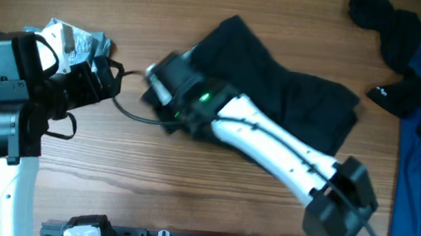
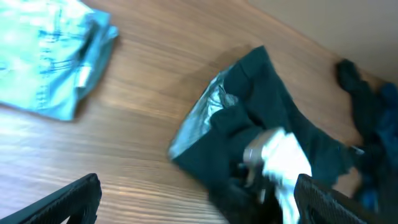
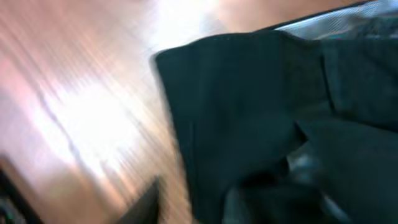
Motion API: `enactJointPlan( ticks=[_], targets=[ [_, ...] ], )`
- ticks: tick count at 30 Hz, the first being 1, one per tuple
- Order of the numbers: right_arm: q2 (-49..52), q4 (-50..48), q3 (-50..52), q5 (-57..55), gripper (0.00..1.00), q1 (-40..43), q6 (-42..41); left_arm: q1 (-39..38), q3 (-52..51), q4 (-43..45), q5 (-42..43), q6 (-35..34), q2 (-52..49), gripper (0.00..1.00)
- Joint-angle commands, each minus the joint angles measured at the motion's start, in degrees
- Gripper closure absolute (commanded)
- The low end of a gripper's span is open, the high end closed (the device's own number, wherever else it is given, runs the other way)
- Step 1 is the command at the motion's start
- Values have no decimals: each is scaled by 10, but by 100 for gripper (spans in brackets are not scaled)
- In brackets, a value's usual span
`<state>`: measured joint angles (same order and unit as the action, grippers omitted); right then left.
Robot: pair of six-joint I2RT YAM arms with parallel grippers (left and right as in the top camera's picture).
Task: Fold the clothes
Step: 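Pull the black shorts with the right gripper onto the table center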
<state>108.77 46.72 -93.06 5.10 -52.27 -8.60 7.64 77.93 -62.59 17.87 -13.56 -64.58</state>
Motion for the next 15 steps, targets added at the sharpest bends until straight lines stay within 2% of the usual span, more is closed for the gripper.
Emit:
enactJointPlan(
  ticks=[1, 3, 4, 5, 9, 12, 15],
  targets=[
    [-8, 3, 2, -47, 33, -2, -9, 3, 10, -5, -51, 12, 7, 0],
    [-12, 22, 2, -77, 25, 29, -51, 3, 10, -5, -51, 12, 7, 0],
    [-14, 32, 2, -83, 25, 48, -64, 3, 10, -5, -51, 12, 7, 0],
    [-16, 45, 2, -82, 24, 81, -71, 3, 10, -6, -51, 12, 7, 0],
    [-16, 91, 2, -81, 11, 221, -73, 2, 10, -13, -49, 12, 5, 0],
    [-9, 123, 7, -67, 7, 313, -14, 2, 10, -14, -43, 12, -7, 0],
    [-3, 111, 50, -66, 5, 368, 27, 2, 10, -14, -21, 12, -26, 0]
  ],
)
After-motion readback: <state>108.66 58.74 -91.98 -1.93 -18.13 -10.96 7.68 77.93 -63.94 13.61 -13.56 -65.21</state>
